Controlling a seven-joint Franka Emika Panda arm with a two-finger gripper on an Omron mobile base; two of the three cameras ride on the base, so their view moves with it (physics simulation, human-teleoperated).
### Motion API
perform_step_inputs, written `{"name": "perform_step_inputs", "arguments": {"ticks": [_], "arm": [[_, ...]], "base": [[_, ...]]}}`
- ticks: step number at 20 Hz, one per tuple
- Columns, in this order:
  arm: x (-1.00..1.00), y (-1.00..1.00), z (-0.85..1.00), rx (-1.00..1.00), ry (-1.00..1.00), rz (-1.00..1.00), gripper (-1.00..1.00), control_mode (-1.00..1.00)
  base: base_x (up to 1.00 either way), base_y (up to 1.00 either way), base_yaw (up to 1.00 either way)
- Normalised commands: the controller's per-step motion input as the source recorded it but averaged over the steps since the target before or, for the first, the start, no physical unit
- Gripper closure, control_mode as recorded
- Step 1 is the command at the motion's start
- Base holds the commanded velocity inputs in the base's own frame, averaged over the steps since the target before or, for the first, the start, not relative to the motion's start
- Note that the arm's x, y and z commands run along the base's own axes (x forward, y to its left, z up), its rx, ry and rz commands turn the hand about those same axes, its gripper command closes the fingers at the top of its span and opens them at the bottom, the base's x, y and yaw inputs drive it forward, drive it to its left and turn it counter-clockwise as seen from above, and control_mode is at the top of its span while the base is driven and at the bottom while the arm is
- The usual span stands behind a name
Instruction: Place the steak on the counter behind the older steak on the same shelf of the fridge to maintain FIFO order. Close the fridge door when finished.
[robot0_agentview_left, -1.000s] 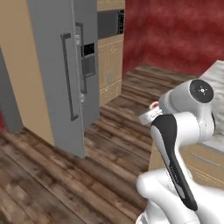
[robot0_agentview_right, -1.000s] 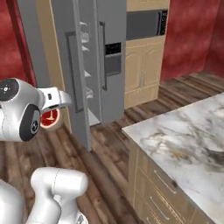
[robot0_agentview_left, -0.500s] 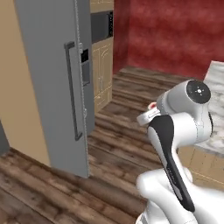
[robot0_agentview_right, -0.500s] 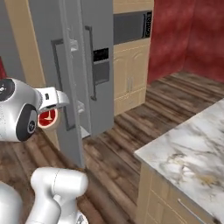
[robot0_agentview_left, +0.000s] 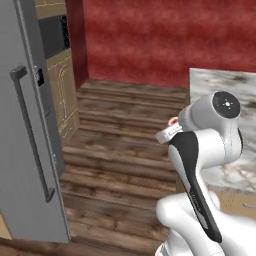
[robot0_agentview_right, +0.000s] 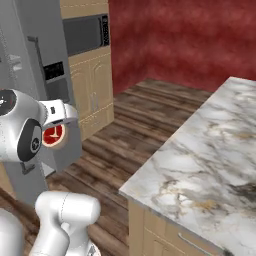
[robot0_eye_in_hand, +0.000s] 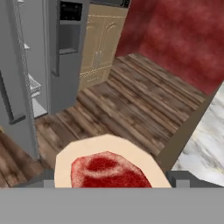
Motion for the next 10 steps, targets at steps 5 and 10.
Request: {"name": "perform_step_inputs", "arguments": {"ticks": [5,10], "arm": [[0.00,0.00,0.00,0.00,0.00,0.00,1.00,1.00],[0.00,0.00,0.00,0.00,0.00,0.00,1.00,1.00]], "base": [[0.57,0.06,-0.55],[0.47,0.26,-0.46]]}}
